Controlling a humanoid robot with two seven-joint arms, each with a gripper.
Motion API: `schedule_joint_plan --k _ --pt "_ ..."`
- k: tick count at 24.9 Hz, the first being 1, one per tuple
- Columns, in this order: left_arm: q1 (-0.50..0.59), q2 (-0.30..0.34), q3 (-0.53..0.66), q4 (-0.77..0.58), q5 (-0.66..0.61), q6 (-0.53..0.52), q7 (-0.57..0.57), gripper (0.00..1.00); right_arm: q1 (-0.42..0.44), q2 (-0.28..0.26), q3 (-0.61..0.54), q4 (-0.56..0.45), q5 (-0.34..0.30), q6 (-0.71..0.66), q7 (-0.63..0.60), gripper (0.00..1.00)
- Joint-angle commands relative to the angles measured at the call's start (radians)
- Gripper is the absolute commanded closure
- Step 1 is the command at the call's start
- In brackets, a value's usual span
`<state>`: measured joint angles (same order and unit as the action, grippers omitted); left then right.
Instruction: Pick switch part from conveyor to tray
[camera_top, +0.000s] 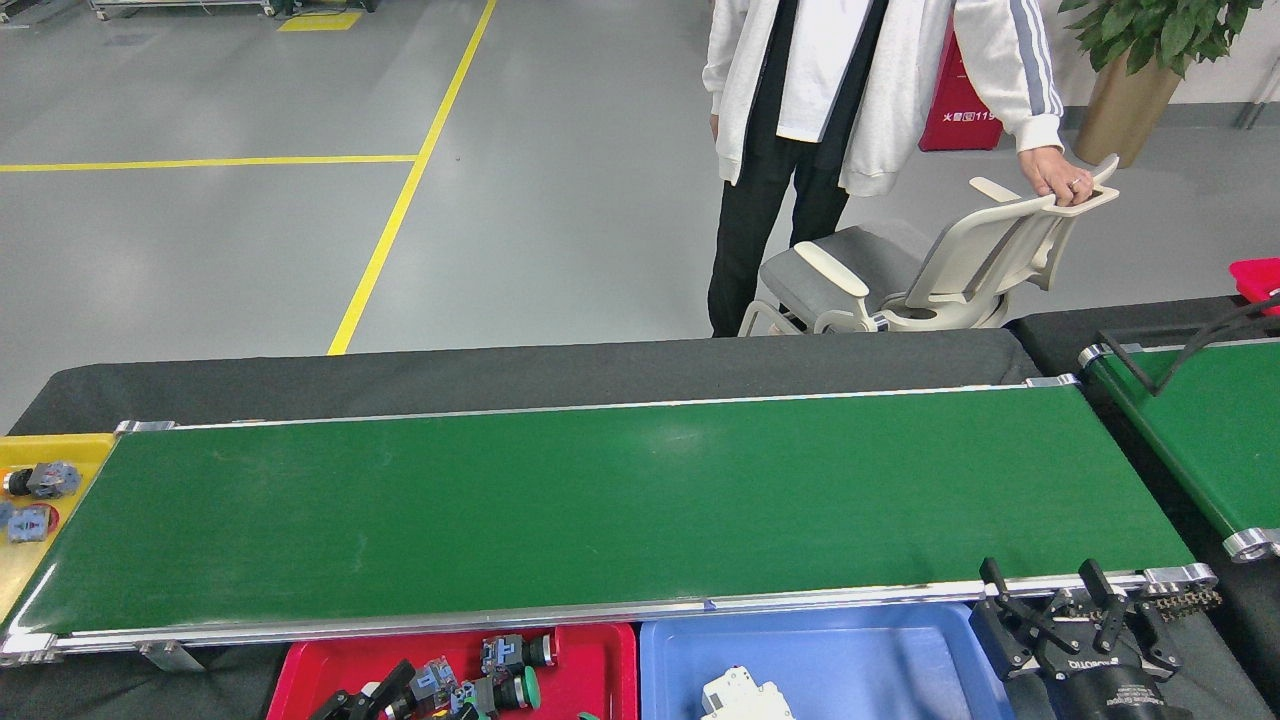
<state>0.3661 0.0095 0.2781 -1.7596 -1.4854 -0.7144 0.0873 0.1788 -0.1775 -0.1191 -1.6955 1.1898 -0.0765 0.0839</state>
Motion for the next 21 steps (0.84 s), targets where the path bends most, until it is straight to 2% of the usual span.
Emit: schedule_joint_plan --k 1,3,5,8,16,21 --pt "-0.009 -0.010 0.073 -0.008 0.001 0.084 0.009 0.00 -0.009 -0.005 -0.005 -0.016 -0.001 -0.025 -0.001 0.00" --pt "-0.015 -0.014 0.116 0.011 -0.001 0.202 0.008 0.00 -0.009 -0.005 -0.005 -0.018 -0.001 -0.028 -0.001 0.00" --pt "-0.026 -0.011 0.151 0.054 0.002 0.259 0.009 0.00 -0.009 -0.005 -0.005 -0.024 -0.001 -0.028 -0.001 0.00" --pt "-0.044 -0.005 0.197 0.078 0.002 0.259 0.008 0.00 -0.002 -0.005 -0.005 -0.030 -0.001 -0.037 -0.003 0.00" --pt "-0.096 0.032 0.194 0.071 0.001 0.256 0.009 0.00 0.007 -0.002 -0.013 -0.043 -0.001 -0.074 -0.003 0.00" --pt "-0.102 0.106 0.193 0.077 0.005 0.242 0.008 0.00 0.039 0.010 -0.013 -0.043 -0.001 -0.074 -0.001 0.01"
